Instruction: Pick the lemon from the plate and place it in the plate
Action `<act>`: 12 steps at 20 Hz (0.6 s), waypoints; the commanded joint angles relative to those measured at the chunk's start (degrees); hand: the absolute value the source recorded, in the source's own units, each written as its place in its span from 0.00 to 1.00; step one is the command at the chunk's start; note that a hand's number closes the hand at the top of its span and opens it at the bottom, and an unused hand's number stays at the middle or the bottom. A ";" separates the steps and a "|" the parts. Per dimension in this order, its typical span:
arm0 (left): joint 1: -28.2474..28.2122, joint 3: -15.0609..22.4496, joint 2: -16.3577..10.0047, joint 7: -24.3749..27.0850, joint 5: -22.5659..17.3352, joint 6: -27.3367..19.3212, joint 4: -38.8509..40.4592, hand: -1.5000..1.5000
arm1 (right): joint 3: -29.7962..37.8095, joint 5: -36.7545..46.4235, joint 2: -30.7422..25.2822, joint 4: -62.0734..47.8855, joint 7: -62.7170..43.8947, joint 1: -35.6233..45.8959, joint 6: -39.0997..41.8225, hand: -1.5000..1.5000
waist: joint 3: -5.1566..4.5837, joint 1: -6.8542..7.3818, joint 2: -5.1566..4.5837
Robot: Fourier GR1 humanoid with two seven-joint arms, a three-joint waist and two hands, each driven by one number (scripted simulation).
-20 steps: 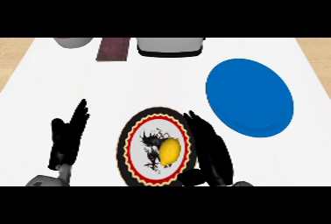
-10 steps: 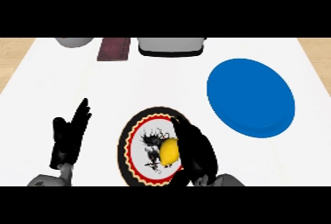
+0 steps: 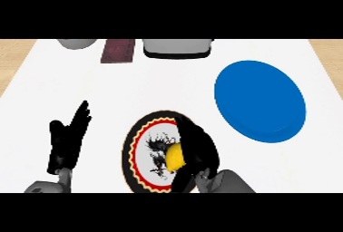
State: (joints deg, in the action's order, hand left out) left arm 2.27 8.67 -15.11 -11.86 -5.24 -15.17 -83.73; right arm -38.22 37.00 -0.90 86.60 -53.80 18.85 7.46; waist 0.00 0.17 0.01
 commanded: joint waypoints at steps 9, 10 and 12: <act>-0.74 -0.88 5.16 0.45 4.93 0.52 0.17 0.50 | -0.92 0.93 0.89 -6.22 4.30 -2.46 -3.77 0.00 | 0.01 -0.05 0.01; -3.37 0.54 5.25 0.00 6.73 -0.84 -3.34 0.50 | 1.57 0.97 0.89 -9.96 7.35 -0.35 -3.51 0.00 | 0.02 0.10 0.01; -1.21 -0.91 5.13 -2.30 6.73 0.92 -2.07 0.50 | -0.26 0.98 0.89 -9.73 5.99 -1.18 -3.68 0.00 | 0.01 0.00 0.00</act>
State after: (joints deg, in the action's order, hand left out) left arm 1.10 7.58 -11.11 -12.52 -0.57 -14.28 -84.89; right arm -38.57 36.94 -0.07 78.91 -49.91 18.90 4.49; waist 0.00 0.22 0.01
